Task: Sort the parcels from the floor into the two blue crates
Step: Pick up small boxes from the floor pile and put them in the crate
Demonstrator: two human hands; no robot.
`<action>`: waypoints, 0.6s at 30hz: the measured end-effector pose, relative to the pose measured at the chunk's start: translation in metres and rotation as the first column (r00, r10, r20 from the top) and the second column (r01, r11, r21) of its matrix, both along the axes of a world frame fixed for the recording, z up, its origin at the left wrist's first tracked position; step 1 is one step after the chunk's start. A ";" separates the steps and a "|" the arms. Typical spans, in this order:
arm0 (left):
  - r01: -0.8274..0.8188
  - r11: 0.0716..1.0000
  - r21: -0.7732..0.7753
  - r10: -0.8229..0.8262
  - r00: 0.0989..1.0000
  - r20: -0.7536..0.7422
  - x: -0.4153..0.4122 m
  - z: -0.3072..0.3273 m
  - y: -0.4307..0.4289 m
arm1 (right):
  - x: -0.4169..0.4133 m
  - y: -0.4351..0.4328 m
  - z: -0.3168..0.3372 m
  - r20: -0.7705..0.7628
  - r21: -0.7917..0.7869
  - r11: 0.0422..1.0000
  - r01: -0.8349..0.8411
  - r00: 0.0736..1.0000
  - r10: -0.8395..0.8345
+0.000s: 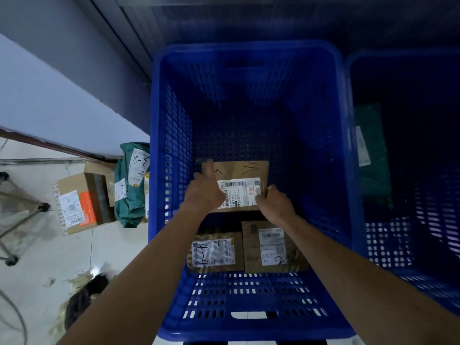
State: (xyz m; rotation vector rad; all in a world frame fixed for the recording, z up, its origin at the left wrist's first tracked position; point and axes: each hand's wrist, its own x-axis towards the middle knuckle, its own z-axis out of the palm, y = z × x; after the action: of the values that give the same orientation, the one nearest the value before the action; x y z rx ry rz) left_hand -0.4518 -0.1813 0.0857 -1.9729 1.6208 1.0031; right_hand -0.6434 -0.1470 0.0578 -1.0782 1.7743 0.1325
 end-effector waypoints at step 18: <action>0.041 0.964 0.261 0.059 0.930 -0.363 -0.071 -0.049 0.043 | -0.055 0.024 -0.011 -0.277 0.277 0.918 -0.283 0.892 0.358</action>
State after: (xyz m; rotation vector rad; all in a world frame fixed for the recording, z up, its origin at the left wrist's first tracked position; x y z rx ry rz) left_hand -0.5227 -0.1385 0.0365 -1.6853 1.5563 1.5818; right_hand -0.6982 -0.1226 0.0463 -1.2244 1.7933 0.7420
